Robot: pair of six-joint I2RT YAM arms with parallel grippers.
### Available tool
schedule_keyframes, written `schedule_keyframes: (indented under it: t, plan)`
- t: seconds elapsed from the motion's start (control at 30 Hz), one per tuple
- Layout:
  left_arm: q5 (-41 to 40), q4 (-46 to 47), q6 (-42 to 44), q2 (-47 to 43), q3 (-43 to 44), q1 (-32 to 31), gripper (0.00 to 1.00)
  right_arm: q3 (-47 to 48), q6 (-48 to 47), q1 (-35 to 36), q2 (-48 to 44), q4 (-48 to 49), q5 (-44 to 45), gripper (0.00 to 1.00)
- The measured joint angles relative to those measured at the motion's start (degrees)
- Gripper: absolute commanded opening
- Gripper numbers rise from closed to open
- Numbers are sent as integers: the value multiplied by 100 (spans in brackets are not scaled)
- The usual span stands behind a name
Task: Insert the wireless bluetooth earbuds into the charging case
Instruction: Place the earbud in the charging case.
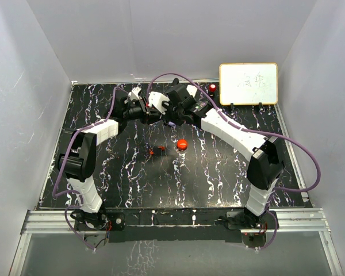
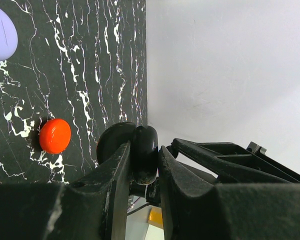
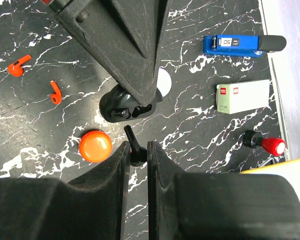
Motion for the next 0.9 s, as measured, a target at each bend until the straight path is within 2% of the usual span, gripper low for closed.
schedule_keyframes:
  t: [0.9]
  plan:
    - [37,-341,293,-153,-55,-11,0,13,2,0,166,0,87,0]
